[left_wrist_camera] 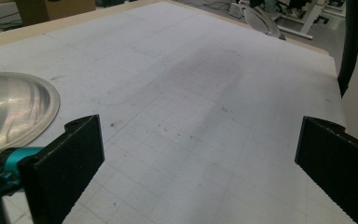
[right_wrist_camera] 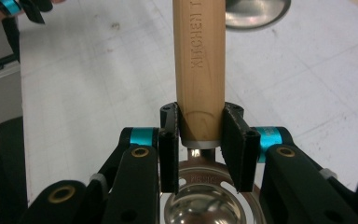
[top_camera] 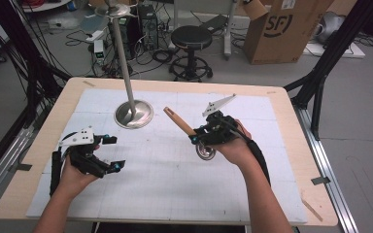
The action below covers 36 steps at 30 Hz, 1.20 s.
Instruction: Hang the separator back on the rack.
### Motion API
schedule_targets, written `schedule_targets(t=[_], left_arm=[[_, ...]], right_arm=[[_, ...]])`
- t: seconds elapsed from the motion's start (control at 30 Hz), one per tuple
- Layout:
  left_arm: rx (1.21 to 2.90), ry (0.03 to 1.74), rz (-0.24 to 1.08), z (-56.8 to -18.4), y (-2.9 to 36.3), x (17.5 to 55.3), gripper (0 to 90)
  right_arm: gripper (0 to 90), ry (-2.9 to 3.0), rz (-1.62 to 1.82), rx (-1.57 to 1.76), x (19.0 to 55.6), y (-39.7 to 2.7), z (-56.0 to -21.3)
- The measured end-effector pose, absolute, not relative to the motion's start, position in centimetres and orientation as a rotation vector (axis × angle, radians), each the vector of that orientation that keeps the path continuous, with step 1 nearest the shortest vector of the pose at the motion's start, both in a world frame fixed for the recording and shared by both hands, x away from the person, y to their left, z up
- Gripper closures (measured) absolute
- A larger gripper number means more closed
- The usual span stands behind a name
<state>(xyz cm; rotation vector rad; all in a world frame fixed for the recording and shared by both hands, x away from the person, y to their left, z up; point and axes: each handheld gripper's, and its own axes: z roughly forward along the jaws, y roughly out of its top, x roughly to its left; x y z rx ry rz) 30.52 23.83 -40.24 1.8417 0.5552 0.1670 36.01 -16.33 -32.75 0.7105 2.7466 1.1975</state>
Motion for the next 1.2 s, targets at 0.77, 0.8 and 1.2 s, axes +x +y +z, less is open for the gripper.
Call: schedule_targets(t=[0.77, 0.8, 1.2], left_arm=[[1.834, 0.544, 0.165, -40.1, 23.8, 30.4, 1.8], [1.834, 0.545, 0.166, -40.1, 23.8, 30.5, 1.8], [1.826, 0.545, 0.167, -40.0, 24.0, 30.4, 1.8]], right_arm=[[69.5, 2.627, 1.435, 0.631, 38.8, -15.8, -27.6], [69.5, 2.626, 1.448, 0.627, 39.0, -15.7, -27.3], [69.5, 2.597, 1.504, 0.564, 40.7, -14.4, -24.3]])
